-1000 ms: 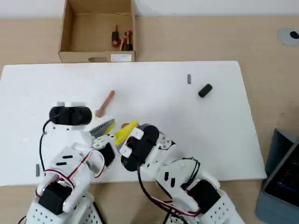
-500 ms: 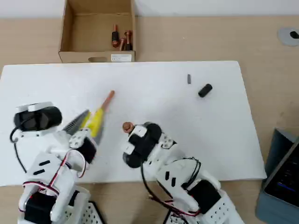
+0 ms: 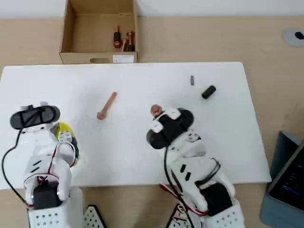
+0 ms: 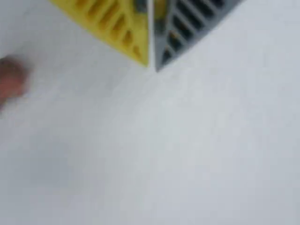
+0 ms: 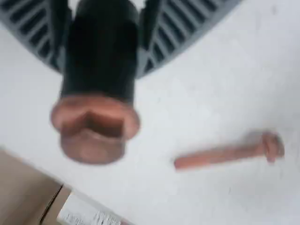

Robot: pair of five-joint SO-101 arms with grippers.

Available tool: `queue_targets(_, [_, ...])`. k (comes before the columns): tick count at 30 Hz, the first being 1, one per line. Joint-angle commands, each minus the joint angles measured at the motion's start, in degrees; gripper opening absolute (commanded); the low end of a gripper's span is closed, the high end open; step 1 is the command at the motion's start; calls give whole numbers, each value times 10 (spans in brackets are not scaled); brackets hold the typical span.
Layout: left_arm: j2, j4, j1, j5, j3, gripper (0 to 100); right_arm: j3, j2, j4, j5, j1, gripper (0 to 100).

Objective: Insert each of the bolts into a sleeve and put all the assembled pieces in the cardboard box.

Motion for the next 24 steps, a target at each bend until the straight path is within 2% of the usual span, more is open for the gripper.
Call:
queue_targets(1, [-4, -2, -19, -10, 33, 2, -116, 98, -15, -20, 8, 9])
queue_targets(10, [-5, -2, -18, -6, 82, 3, -407, 471, -18, -71, 8, 9])
queue_targets(24, [-5, -2, -19, -6, 82, 3, -840, 962, -98, -67, 9, 9])
